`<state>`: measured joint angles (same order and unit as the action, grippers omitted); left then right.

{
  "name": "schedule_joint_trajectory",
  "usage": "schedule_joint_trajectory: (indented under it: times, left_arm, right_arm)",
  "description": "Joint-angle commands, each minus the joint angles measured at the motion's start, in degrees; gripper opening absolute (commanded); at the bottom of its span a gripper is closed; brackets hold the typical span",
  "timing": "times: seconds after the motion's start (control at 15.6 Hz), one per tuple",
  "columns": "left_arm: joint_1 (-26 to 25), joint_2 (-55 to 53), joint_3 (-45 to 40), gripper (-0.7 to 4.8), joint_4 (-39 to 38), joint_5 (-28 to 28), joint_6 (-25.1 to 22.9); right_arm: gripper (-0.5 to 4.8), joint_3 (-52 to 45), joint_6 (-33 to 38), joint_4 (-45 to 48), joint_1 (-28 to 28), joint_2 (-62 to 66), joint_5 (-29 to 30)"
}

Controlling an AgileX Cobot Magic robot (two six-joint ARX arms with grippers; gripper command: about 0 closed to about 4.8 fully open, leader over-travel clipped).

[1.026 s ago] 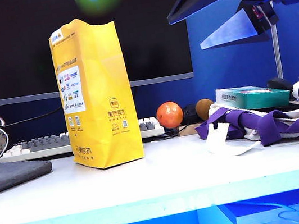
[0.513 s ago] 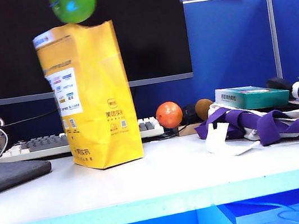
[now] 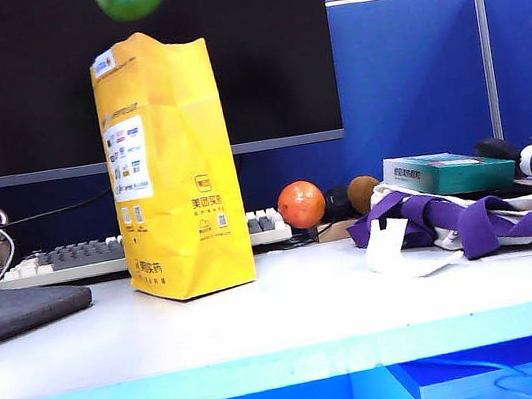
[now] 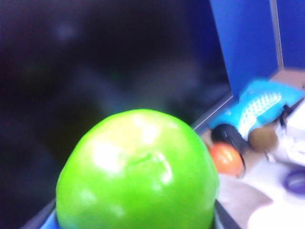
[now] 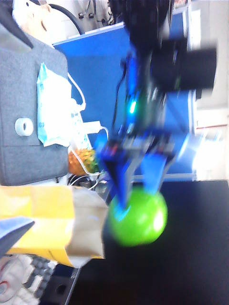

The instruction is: Pick up the green apple and throw it into the yellow paper bag.

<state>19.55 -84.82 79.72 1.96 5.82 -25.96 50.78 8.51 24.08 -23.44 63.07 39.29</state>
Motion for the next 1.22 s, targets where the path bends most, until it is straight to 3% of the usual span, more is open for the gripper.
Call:
schedule_joint_trajectory:
  times: [0.06,0.26,0.45,0.58,0.83,0.9,0.96,1.03,1.22]
  left_arm:
    - [0.0,-3.5,4.2,0.98,-5.6,2.1,-0.2]
    - [0.0,-4.9,7.5,0.98,-10.6,0.6,-2.6]
    - [0.0,-4.9,8.9,0.98,-14.6,-1.2,-4.1]
    - [0.0,-4.9,9.1,0.98,-16.5,-1.8,-4.0]
    - [0.0,-4.9,9.8,0.99,-17.4,-2.2,-4.1]
    - [0.0,-4.9,9.9,1.66,-16.8,-3.3,-4.1]
    - [0.0,-4.9,10.0,4.39,-16.2,-4.2,-4.1]
    - [0.0,-4.9,10.2,4.79,-16.1,-5.3,-3.1]
    - [0.0,-4.8,10.3,4.79,-16.5,-5.6,-2.7]
  right_arm:
    - [4.79,1.7,-1.4,0.3,-0.1,0.2,0.4]
    - [4.79,3.8,-6.0,-2.3,-0.1,0.2,-2.4]
    - [4.79,7.2,-12.7,-12.1,-0.1,1.1,-6.4]
    - [4.79,7.6,-12.9,-12.7,-0.2,1.6,-9.1]
    - [4.79,7.6,-12.9,-12.7,-0.2,1.6,-8.9]
    - [4.79,7.6,-12.9,-12.8,-0.2,1.6,-7.8]
    - [4.79,7.6,-12.9,-12.8,-0.2,1.6,-7.6]
    - [4.79,7.6,-12.9,-13.1,-0.2,1.6,-7.6]
    - [4.79,7.6,-12.9,-13.4,-0.2,1.6,-7.6]
